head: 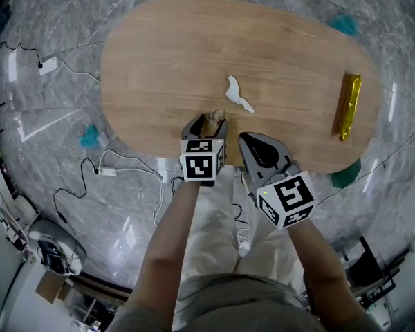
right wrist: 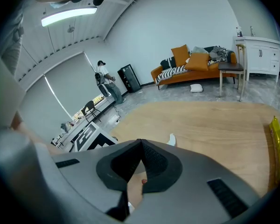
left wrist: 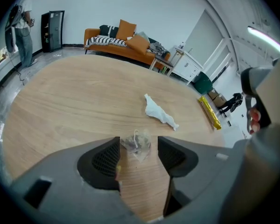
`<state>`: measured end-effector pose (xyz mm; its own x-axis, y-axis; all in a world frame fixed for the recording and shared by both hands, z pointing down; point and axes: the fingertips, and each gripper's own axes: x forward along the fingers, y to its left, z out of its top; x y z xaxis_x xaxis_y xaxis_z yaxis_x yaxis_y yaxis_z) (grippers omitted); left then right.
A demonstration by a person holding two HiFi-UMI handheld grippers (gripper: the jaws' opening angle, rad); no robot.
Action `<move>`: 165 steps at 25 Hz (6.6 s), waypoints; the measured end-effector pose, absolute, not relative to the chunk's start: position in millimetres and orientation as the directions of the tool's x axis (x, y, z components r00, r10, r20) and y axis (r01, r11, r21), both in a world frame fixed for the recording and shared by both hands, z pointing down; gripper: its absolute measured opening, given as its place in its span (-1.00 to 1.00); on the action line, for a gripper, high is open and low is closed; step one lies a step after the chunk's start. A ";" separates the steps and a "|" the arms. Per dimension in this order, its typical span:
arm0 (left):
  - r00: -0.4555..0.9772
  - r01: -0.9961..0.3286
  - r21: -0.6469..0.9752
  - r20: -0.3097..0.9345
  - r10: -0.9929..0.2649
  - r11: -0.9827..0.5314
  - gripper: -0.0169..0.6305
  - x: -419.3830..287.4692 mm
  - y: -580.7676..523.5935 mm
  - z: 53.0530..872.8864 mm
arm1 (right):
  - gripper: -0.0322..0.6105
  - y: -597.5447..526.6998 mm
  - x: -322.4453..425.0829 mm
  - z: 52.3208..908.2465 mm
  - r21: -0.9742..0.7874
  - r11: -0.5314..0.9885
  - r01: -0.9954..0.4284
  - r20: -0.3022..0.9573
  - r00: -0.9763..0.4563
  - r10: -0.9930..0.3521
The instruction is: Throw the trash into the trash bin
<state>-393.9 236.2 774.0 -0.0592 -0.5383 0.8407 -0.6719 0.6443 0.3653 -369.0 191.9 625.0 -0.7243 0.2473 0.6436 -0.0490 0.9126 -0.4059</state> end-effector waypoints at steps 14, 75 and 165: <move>-0.100 -0.692 0.287 0.871 -0.481 0.663 -0.53 -399.8 244.3 783.1 | -0.87 194.3 -365.9 629.1 -0.418 0.906 -0.067 0.649 -0.720 0.246; -0.033 -0.804 0.365 0.760 -0.649 0.469 -0.80 -389.8 179.9 547.1 | -0.87 150.2 -344.3 426.7 -0.276 0.953 -0.126 0.542 -0.839 0.046; 0.364 -0.913 0.379 0.599 -0.714 -0.148 -0.80 -54.8 -28.3 403.3 | -0.87 -47.2 16.1 334.5 -0.258 0.720 -0.645 0.396 -0.750 -0.530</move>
<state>-54.8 -28.3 403.3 0.3642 -0.7135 0.5986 -0.9134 -0.1482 0.3792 16.1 -47.2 334.5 -0.7499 -0.5298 0.3961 -0.6447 0.7197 -0.2578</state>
